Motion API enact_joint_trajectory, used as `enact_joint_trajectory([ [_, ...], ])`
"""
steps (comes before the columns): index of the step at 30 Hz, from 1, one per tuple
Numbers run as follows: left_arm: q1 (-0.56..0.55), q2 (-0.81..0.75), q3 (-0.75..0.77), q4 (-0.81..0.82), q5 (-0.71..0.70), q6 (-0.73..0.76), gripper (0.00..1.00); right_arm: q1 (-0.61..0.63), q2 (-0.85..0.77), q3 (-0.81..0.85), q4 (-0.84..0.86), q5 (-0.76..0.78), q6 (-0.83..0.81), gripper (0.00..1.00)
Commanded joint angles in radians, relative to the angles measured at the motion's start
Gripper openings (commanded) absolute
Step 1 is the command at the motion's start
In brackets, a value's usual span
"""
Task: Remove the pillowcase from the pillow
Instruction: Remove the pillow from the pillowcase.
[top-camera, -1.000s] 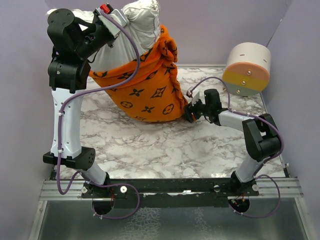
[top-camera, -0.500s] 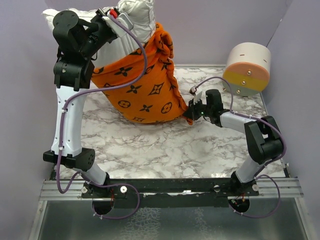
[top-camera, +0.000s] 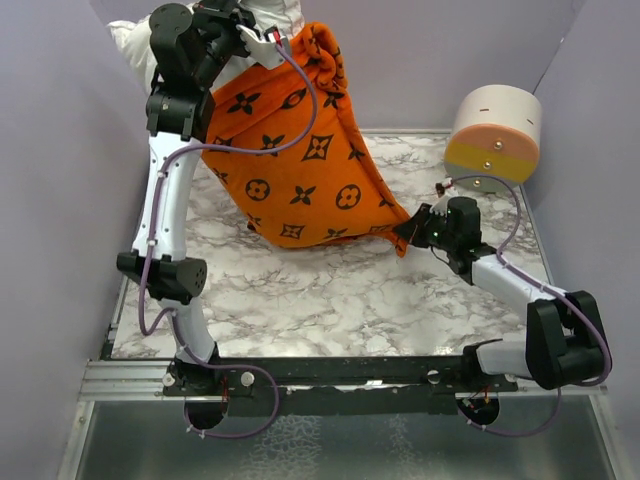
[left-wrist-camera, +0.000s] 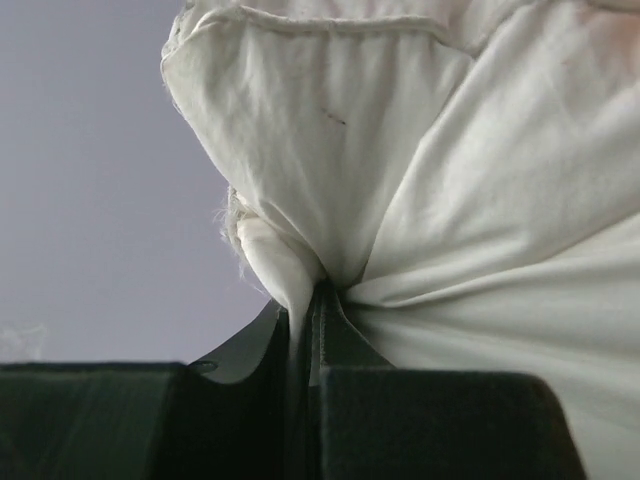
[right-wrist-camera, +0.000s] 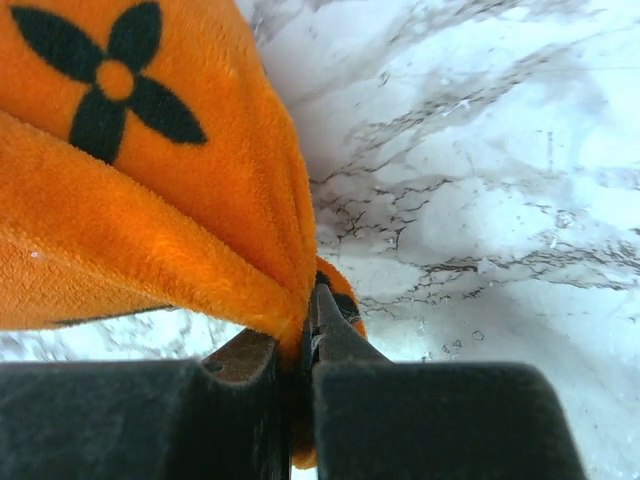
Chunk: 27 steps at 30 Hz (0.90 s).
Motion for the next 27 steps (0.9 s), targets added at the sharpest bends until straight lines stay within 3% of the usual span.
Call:
enact_joint_trajectory([
  [1,0.087,0.080,0.299,0.370,-0.022,0.344,0.00,-0.081,-0.032,-0.018,-0.171,0.152,0.125,0.01],
  [7,0.166,0.080,0.271,0.464,-0.008,0.323,0.00,-0.198,-0.033,-0.033,-0.301,0.218,0.214,0.01],
  [19,0.518,0.108,0.295,0.584,0.065,0.086,0.00,-0.520,-0.199,-0.102,-0.420,0.276,0.237,0.01],
  [27,0.687,0.147,0.308,0.644,0.110,-0.017,0.00,-0.665,-0.246,-0.123,-0.497,0.280,0.375,0.01],
])
